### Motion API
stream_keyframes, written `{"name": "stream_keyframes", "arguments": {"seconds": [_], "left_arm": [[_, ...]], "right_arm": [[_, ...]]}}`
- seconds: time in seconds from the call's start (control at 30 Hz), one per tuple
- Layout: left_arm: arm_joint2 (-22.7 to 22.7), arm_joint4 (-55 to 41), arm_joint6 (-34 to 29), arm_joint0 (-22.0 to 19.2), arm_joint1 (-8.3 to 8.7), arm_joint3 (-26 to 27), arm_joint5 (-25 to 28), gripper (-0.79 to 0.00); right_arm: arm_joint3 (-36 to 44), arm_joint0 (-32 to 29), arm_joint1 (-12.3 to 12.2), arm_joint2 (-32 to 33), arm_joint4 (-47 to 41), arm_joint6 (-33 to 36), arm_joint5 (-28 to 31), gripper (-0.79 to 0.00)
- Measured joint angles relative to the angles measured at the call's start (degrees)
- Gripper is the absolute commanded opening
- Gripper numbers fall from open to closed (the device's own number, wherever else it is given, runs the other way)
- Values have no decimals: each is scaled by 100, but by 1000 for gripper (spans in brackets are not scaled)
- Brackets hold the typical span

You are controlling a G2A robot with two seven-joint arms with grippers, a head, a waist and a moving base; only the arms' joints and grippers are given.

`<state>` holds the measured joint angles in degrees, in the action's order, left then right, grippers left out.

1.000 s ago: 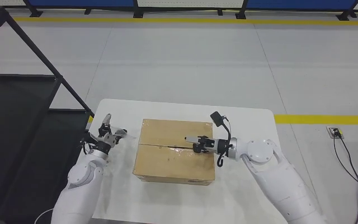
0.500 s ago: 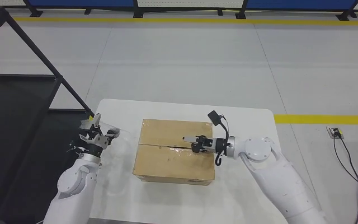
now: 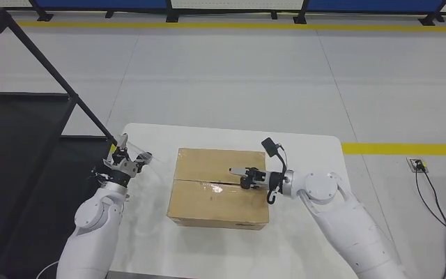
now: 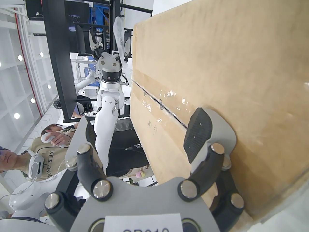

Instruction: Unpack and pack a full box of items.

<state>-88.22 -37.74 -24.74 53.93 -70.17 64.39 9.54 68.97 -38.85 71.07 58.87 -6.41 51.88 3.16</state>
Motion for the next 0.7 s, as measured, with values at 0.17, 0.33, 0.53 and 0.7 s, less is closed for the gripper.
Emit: {"name": "stream_keyframes", "arguments": {"seconds": [0.17,0.33,0.53,0.7], "left_arm": [[-76,28,-61,227,12,415,214,0],[-149,150,-1,563,22,991,423,0],[-228,403,187,933,34,1707,579,0],[-163,616,290,981,31,2016,467,0]], "right_arm": [[49,10,-1,2,10,30,-30,0],[95,-10,1,23,-10,-15,78,0],[85,-46,-9,76,-42,-13,182,0],[58,-70,-14,102,-70,-1,255,0]]}}
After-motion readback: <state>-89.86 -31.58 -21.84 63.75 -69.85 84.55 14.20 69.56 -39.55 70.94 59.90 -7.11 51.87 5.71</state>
